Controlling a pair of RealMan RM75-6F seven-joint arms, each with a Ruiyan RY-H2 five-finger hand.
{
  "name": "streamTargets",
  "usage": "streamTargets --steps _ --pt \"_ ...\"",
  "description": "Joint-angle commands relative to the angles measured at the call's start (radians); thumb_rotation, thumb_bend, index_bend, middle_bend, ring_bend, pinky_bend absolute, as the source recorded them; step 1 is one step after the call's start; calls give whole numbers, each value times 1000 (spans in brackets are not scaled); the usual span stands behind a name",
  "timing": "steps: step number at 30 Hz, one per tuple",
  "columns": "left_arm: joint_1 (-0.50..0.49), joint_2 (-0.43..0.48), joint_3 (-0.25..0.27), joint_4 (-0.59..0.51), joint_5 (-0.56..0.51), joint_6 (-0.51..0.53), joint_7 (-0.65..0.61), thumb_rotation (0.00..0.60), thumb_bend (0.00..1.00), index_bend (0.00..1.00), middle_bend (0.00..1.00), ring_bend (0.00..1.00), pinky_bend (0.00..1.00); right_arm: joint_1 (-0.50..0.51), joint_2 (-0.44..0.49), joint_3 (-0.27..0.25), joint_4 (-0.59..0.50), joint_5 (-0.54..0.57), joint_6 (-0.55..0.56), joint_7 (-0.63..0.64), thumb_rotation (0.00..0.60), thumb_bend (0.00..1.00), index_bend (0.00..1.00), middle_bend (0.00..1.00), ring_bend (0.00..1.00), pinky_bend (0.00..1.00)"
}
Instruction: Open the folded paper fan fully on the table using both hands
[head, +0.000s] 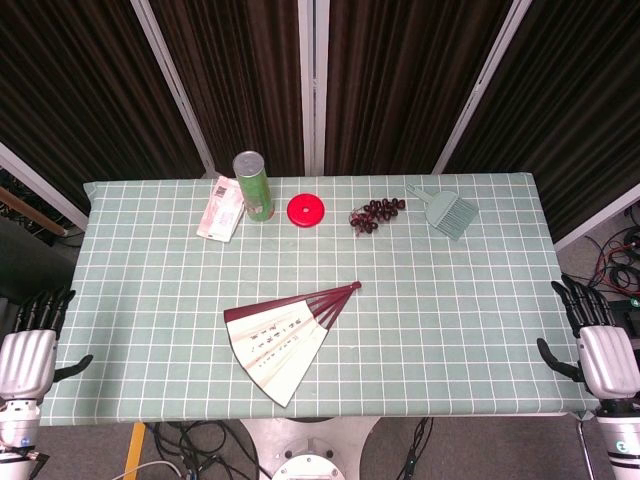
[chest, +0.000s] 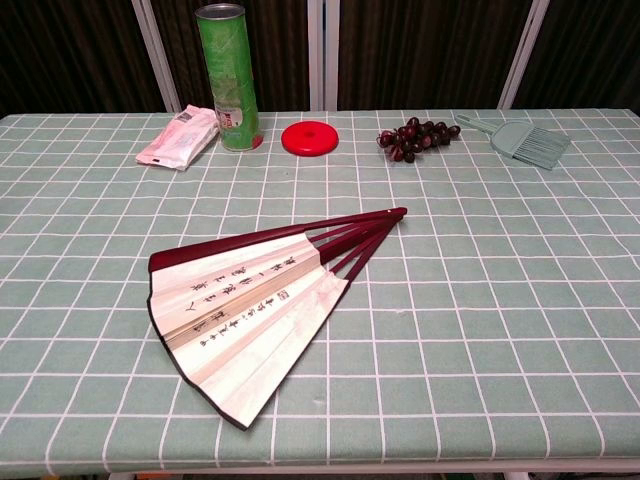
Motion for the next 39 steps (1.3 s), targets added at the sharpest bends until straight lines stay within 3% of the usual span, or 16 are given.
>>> streamTargets --steps 1,11,15,18,26,29,32,39 --pt "1 -2 1 3 0 0 -1 600 110 73 43 0 70 0 1 -2 -3 -2 -2 -2 600 268 0 0 0 0" --pt "-9 13 10 -6 11 -27 -22 600 111 73 43 1 70 -9 4 -8 -7 -13 16 3 600 267 0 0 0 0" --pt "-67 56 -10 -24 49 -82 -91 600 110 73 46 14 71 -2 9 -4 -4 -17 12 6 600 266 0 0 0 0" --pt "-136 86 -40 -24 71 -148 -153 600 110 98 108 60 107 8 17 0 -6 -24 5 4 600 267 0 0 0 0" --pt "-406 111 -100 22 62 -515 -376 600 151 236 243 192 258 44 33 11 -15 -44 -21 2 600 266 0 0 0 0" --pt "-503 65 -127 55 29 -639 -438 600 179 275 299 264 345 52 38 14 -20 -46 -26 -4 600 266 0 0 0 0" --pt "-603 -6 -145 121 -11 -767 -471 600 204 285 310 273 399 55 40 17 -23 -41 -26 -3 600 267 0 0 0 0" --pt "-758 -163 -164 274 -124 -951 -415 600 239 304 335 323 441 53 48 17 -25 -20 -33 -10 600 266 0 0 0 0"
